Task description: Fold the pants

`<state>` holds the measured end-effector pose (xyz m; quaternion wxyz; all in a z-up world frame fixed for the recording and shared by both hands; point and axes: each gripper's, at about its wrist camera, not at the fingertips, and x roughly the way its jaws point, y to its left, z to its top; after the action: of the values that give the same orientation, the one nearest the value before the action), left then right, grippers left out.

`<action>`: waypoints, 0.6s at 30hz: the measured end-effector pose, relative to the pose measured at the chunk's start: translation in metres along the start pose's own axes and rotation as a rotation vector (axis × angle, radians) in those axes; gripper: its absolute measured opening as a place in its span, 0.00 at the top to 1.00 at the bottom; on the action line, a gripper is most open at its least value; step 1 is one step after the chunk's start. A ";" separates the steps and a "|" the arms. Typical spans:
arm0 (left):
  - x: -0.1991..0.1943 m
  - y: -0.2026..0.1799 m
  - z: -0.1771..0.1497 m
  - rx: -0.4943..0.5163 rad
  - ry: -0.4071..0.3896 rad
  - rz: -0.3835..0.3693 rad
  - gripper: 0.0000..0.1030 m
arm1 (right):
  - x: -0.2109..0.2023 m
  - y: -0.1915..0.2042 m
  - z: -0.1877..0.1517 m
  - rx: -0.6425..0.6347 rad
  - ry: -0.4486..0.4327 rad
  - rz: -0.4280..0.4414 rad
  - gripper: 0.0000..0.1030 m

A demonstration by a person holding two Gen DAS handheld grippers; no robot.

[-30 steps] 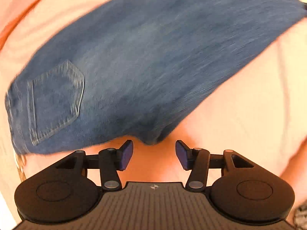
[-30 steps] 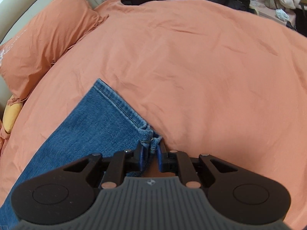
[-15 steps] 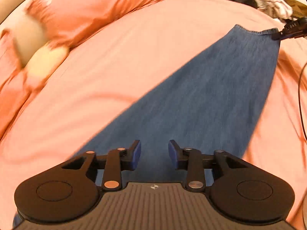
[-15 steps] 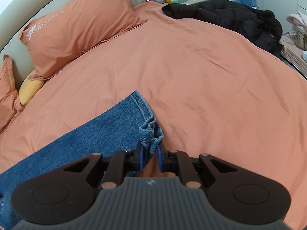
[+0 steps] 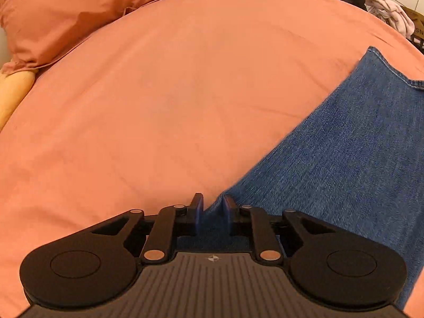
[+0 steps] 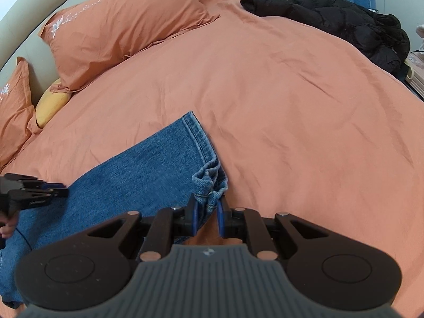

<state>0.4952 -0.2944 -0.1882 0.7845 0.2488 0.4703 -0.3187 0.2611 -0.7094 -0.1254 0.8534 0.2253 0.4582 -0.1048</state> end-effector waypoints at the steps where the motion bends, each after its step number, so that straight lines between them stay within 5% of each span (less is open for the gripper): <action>1: -0.002 0.001 -0.002 -0.002 -0.002 -0.005 0.79 | 0.002 0.000 0.001 0.000 0.001 0.001 0.92; 8: -0.042 -0.012 -0.022 0.017 -0.044 -0.036 0.79 | 0.003 0.005 0.002 0.011 -0.014 -0.010 0.92; 18: -0.084 -0.106 -0.101 0.168 -0.044 -0.193 0.88 | -0.046 0.040 0.006 -0.056 -0.092 -0.028 0.92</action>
<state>0.3289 -0.2739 -0.1663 0.7367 0.2602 0.4463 -0.4363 0.2551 -0.6788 -0.0726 0.8781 0.1898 0.4243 -0.1139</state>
